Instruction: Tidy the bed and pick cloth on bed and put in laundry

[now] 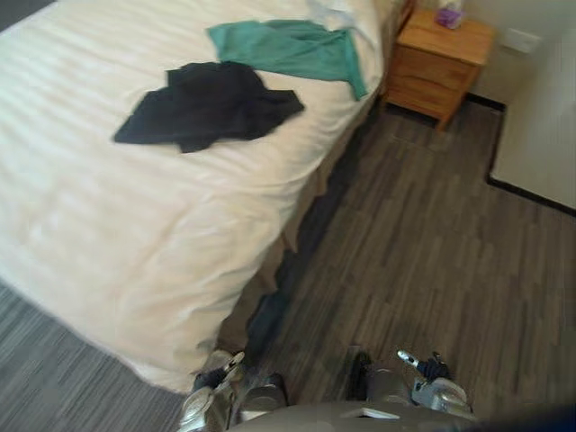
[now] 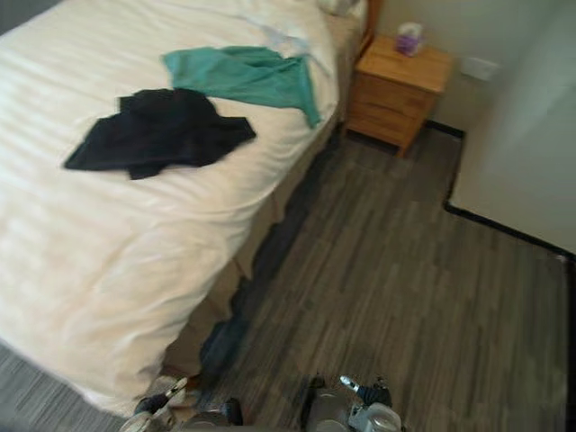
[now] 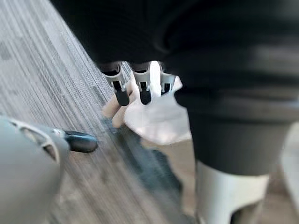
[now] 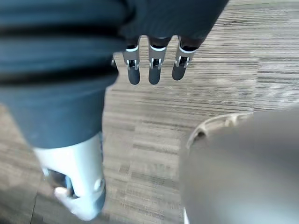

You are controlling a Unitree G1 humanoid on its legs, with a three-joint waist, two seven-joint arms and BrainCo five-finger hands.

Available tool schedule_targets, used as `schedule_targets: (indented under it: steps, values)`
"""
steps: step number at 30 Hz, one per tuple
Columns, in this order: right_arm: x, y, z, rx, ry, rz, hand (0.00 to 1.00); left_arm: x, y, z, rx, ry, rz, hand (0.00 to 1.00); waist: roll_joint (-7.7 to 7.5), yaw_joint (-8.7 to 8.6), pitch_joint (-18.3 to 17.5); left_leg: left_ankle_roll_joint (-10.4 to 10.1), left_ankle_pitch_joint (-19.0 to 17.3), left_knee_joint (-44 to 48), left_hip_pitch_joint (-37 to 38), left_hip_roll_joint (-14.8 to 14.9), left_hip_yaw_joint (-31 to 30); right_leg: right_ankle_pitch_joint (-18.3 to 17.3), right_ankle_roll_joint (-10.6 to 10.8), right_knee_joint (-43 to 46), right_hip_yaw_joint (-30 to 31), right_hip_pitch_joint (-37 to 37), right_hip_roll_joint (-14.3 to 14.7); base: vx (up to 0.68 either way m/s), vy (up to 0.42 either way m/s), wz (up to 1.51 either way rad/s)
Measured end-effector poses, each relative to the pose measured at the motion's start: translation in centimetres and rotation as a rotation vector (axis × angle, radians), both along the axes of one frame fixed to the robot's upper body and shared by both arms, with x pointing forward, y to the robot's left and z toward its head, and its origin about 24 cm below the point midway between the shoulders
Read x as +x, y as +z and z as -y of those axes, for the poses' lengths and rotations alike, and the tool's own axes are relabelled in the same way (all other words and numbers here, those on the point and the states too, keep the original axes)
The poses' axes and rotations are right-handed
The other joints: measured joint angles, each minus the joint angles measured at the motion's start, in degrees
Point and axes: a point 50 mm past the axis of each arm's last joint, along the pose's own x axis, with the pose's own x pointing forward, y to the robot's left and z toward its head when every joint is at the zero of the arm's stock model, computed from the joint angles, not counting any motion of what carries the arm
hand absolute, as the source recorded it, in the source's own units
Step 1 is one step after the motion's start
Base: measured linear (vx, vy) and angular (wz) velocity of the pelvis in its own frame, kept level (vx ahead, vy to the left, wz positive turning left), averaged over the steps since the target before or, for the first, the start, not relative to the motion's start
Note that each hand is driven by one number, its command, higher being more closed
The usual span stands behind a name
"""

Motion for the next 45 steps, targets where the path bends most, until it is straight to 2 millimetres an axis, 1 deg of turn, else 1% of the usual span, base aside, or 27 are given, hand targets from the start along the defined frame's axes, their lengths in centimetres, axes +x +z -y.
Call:
schedule_targets:
  steps: [2, 5, 7, 9, 10, 11, 12, 13, 15, 16, 17, 18, 19, 20, 21, 24, 25, 26, 31, 34, 39, 40, 41, 42, 43, 44, 45]
  values:
    - [0.4, 0.1, 0.2, -0.005, 0.001, 0.005, 0.00, -0.6, -0.1, -0.4, 0.006, 0.002, -0.019, 0.00, 0.55, -0.46, -0.1, -0.7, 0.5, 0.5, 0.1, 1.3, 2.5, 5.0, -0.3, -8.5, 2.2, 2.7, 2.9, 0.05, -0.045, -0.73]
    - [0.4, 0.2, 0.9, -0.024, -0.003, 0.002, 0.00, -0.5, 0.0, -0.5, 0.010, -0.001, -0.020, 0.00, 0.55, -0.75, -0.2, -0.9, 0.7, 0.5, 0.5, 1.5, 3.1, 10.6, -0.2, -18.3, 3.6, 6.8, 4.3, 0.03, -0.022, -0.34]
    - [1.2, 0.4, 0.3, -0.020, 0.013, 0.017, 0.00, -0.5, -0.1, -0.2, 0.004, -0.006, -0.020, 0.00, 0.72, -0.66, -0.1, -1.1, 0.8, 0.5, 1.0, 1.5, 4.1, 11.1, -0.2, -18.5, 4.3, 7.0, 4.4, -0.03, 0.009, -0.24]
    - [2.0, 0.4, -1.8, -0.025, 0.076, 0.016, 0.00, -0.8, -0.3, 0.4, -0.001, -0.011, -0.036, 0.00, 0.72, -0.29, -0.1, -1.2, 0.8, 0.6, 2.6, 1.5, 4.3, 11.3, -0.2, -18.8, 5.7, 8.0, 4.6, -0.07, 0.007, -0.29]
    - [2.3, 0.2, -3.6, -0.013, 0.129, 0.007, 0.00, -0.9, -0.3, 0.6, 0.001, -0.023, -0.043, 0.00, 0.71, -0.27, -0.1, -1.2, 0.8, 0.8, 3.2, 1.5, 4.6, 11.5, -0.3, -18.8, 6.9, 8.3, 4.7, -0.08, 0.001, -0.27]
    - [2.7, 0.2, -4.6, -0.010, 0.168, 0.003, 0.00, -0.6, -0.3, 1.1, -0.004, -0.045, -0.040, 0.00, 0.71, -0.10, -0.1, -1.5, 0.6, 1.6, 3.1, 1.5, 4.9, 11.6, -0.3, -18.8, 7.4, 8.2, 4.6, -0.15, 0.006, -0.34]
    - [3.3, 0.3, -6.3, 0.006, 0.220, 0.008, 0.00, -0.1, -0.4, 2.2, -0.023, -0.074, -0.030, 0.00, 0.68, 0.23, -0.1, -1.8, 0.3, 3.2, 2.5, 1.6, 4.7, 11.3, -0.1, -18.8, 8.7, 7.6, 4.5, -0.11, 0.004, -0.32]
    - [3.5, 0.4, -6.8, 0.006, 0.255, 0.007, 0.00, 0.2, -0.3, 2.1, -0.018, -0.073, -0.021, 0.00, 0.71, 0.44, -0.1, -1.3, 0.0, 4.2, 1.9, 1.4, 3.4, 11.2, -0.3, -18.8, 9.1, 7.1, 4.4, -0.16, -0.007, -0.38]
    - [3.7, 0.4, -6.9, -0.022, 0.280, -0.001, 0.00, 0.9, -0.2, 2.5, -0.039, -0.019, 0.005, 0.00, 1.13, 1.81, 0.0, 0.0, -1.0, 7.7, -0.9, 0.1, -5.6, 11.3, -0.1, -18.8, 11.6, 5.9, 4.2, -0.15, -0.036, -0.45]
    - [3.7, 0.4, -6.8, -0.032, 0.285, -0.006, 0.00, 0.8, -0.2, 2.7, -0.047, -0.006, 0.006, 0.00, 1.20, 1.98, 0.0, 0.3, -1.7, 7.6, -1.1, -0.3, -8.2, 11.3, -0.1, -18.8, 12.2, 5.4, 4.1, -0.12, 0.013, -0.58]
    - [3.6, 0.3, -6.3, -0.059, 0.284, -0.023, 0.00, 0.7, -0.3, 3.3, -0.062, 0.001, 0.001, 0.00, 2.95, 2.30, -0.7, 0.6, -3.7, 5.9, -0.9, -0.5, -12.1, 11.5, 0.2, -18.8, 12.6, 4.2, 4.8, -0.10, 0.083, -0.59]
    - [3.5, 0.3, -5.5, -0.085, 0.278, -0.035, 0.00, 0.8, -0.4, 4.0, -0.067, -0.021, -0.003, 0.00, 4.91, 2.03, -1.0, 0.2, -7.0, 3.2, -0.3, 0.1, -12.9, 12.6, 0.5, -18.8, 12.2, 3.3, 6.1, -0.10, 0.094, -0.58]
    - [3.5, 0.3, -5.5, -0.090, 0.276, -0.039, 0.00, 0.9, -0.4, 4.2, -0.068, -0.030, -0.005, 0.00, 4.35, 2.11, -0.6, 0.2, -7.0, 3.1, 0.2, -0.5, -12.1, 13.6, 0.6, -18.8, 12.5, 3.4, 5.6, -0.07, 0.109, -0.47]
    - [3.4, 0.3, -5.4, -0.099, 0.266, -0.044, 0.00, 1.1, -0.3, 4.0, -0.058, -0.043, -0.004, 0.00, 4.33, 2.46, -0.5, 0.7, -7.1, 2.8, 0.7, -0.7, -11.3, 13.8, 0.8, -18.8, 12.2, 3.5, 5.2, -0.02, 0.106, -0.27]
    - [3.4, 0.3, -5.4, -0.101, 0.259, -0.046, 0.00, 0.9, -0.4, 4.1, -0.056, -0.057, -0.022, 0.00, 4.20, 2.20, -0.6, 0.8, -7.0, 2.2, 1.8, -0.8, -11.1, 14.2, 0.9, -18.8, 12.1, 4.2, 4.8, 0.01, 0.096, -0.18]
    - [2.8, 0.1, -5.2, -0.110, 0.245, -0.064, 0.00, 0.8, -0.6, 4.6, -0.053, -0.099, -0.042, 0.00, 4.91, 1.31, -1.1, 0.2, -6.3, 0.1, 4.6, -1.0, -11.5, 14.4, 1.4, -18.8, 11.3, 6.1, 4.6, 0.10, 0.077, 0.07]
    - [2.7, 0.0, -4.7, -0.122, 0.240, -0.073, 0.00, 0.8, -0.6, 4.6, -0.047, -0.118, -0.045, 0.00, 5.38, 0.89, -1.6, 0.1, -6.1, -0.3, 4.8, -1.0, -11.9, 14.4, 1.5, -18.8, 10.6, 6.2, 4.5, 0.11, 0.053, 0.13]
    - [3.0, 0.0, -3.1, -0.110, 0.225, -0.073, 0.00, -0.1, -0.9, 4.0, -0.041, -0.198, -0.084, 0.00, 4.44, -1.65, -0.7, -1.9, -4.0, -2.2, 7.3, -0.4, -16.5, 12.4, 0.9, -18.9, 6.6, 7.8, 5.2, 0.06, 0.031, 0.08]
    - [2.9, 0.0, -2.8, -0.111, 0.216, -0.073, 0.00, -0.1, -0.9, 4.0, -0.040, -0.199, -0.080, 0.00, 4.55, -1.79, -0.8, -1.6, -3.7, -1.5, 7.1, -1.2, -16.5, 12.5, 0.9, -18.8, 6.3, 8.0, 4.4, 0.01, 0.008, 0.01]
    - [2.4, 0.1, -2.1, -0.100, 0.171, -0.051, 0.00, 0.3, -0.2, 4.3, -0.022, -0.219, -0.011, 0.00, 4.50, -2.04, -0.7, -1.6, -3.4, -1.7, 7.1, -1.5, -16.6, 12.8, 1.2, -18.5, 5.2, 8.5, 3.9, 0.02, 0.023, 0.17]
    - [0.7, 0.2, -0.6, -0.067, 0.088, -0.020, 0.00, 0.6, 1.3, 4.1, 0.031, -0.284, 0.096, 0.00, 3.31, -2.44, -0.7, -1.5, -2.9, -0.5, 7.1, -1.5, -16.1, 12.3, 1.3, -15.9, 3.3, 8.2, 2.7, -0.02, 0.015, 0.10]
    - [0.2, 0.2, -0.5, -0.044, 0.062, -0.008, 0.00, 0.7, 2.2, 3.9, 0.060, -0.304, 0.142, 0.00, 2.18, -2.20, 0.1, -1.8, -3.1, 3.3, 6.1, -1.6, -15.6, 9.0, 1.0, -11.7, 2.5, 7.2, 1.9, -0.09, -0.035, -0.13]
    - [-0.1, 0.3, -0.4, -0.024, 0.024, 0.018, 0.00, 0.5, 3.0, 3.5, 0.085, -0.315, 0.182, 0.00, 1.83, -1.88, 1.0, -3.7, -4.4, 8.7, 5.0, -0.8, -14.3, 4.7, 0.2, -5.8, 0.9, 6.1, 1.0, -0.10, -0.062, -0.13]
    - [0.0, 0.5, -0.3, -0.024, 0.018, 0.035, 0.00, 0.2, 3.4, 3.2, 0.102, -0.317, 0.195, 0.00, 1.89, -1.74, 1.2, -5.2, -5.9, 13.1, 3.6, 0.1, -13.3, 2.5, -0.4, -1.7, -0.9, 5.2, 0.5, -0.09, -0.083, -0.15]
    - [-0.4, 0.6, -0.1, -0.022, 0.017, 0.042, 0.00, 0.1, 4.4, 2.8, 0.140, -0.325, 0.230, 0.00, 0.46, -2.02, 2.0, -5.1, -7.3, 25.4, -0.3, 1.3, -12.2, -1.0, -0.6, 2.4, -1.9, 4.5, -0.3, -0.14, -0.100, -0.48]
    - [-0.6, 0.7, 0.3, -0.036, 0.028, 0.038, 0.00, 0.1, 4.6, 2.9, 0.143, -0.326, 0.238, 0.00, 1.25, -0.50, 2.6, -1.4, -4.0, 36.1, -5.1, 4.0, -11.6, -1.9, -0.6, 1.0, -0.6, 5.3, 2.0, -0.14, -0.118, -0.69]
    - [-0.5, 0.7, 0.3, -0.040, 0.039, 0.040, 0.00, -0.4, 4.3, 3.6, 0.122, -0.319, 0.220, 0.00, 3.26, 0.32, 1.7, 0.0, -2.3, 37.4, -6.5, 6.2, -11.5, -1.5, -1.3, -0.1, -0.3, 6.9, 4.0, 0.01, -0.155, -1.09]
